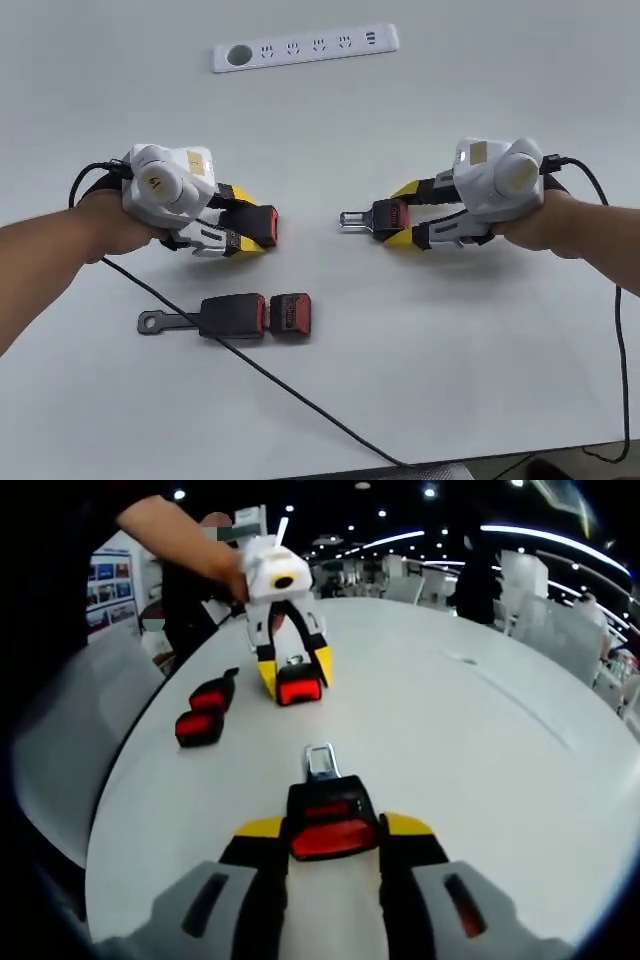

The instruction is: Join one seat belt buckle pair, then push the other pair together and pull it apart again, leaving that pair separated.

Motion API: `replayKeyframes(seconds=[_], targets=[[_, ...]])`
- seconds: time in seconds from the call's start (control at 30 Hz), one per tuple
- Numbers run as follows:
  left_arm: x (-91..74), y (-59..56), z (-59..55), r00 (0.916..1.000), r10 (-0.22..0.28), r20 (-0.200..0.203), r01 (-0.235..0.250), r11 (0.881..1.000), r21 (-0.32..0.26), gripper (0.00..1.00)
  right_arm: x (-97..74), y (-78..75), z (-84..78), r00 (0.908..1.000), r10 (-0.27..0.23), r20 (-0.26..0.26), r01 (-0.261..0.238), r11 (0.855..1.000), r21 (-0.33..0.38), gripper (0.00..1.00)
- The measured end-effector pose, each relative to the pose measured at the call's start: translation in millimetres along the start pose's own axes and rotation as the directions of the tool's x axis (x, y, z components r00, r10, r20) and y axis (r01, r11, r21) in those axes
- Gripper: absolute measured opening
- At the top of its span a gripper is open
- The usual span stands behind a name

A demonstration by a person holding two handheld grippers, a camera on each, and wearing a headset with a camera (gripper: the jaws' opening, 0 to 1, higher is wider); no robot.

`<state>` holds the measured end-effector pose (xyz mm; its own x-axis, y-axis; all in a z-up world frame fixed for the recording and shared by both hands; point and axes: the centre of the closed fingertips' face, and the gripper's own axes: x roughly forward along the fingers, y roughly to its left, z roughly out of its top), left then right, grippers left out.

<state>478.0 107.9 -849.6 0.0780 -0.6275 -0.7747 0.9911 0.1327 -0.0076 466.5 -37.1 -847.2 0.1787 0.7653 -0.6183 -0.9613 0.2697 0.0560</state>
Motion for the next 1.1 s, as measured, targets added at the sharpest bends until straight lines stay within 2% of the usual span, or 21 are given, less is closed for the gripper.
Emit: replayKeyframes(seconds=[0.27,0.6,0.87,1.1], targets=[[-1.0,0.4,-0.4,1.0,0.002,0.006,-0.002,1.0,-0.004,0.39,26.7,6.5,20.0,0.9997,0.023,0.002,-0.023,0.999,-0.036,0.34],[-1.7,0.4,-0.9,0.9999,0.002,0.01,-0.002,1.0,-0.004,0.39,48.3,13.1,38.2,0.9994,0.032,-0.016,-0.032,0.998,-0.049,0.34],[-1.5,1.8,-1.8,1.0,0.004,0.009,-0.003,1.0,-0.007,0.39,62.2,17.3,46.3,0.999,0.037,-0.027,-0.038,0.998,-0.053,0.34],[-2.2,3.1,-3.0,1.0,0.0,0.005,0.0,1.0,-0.009,0.38,65.6,9.4,45.1,0.9981,0.038,-0.049,-0.04,0.998,-0.049,0.34]])
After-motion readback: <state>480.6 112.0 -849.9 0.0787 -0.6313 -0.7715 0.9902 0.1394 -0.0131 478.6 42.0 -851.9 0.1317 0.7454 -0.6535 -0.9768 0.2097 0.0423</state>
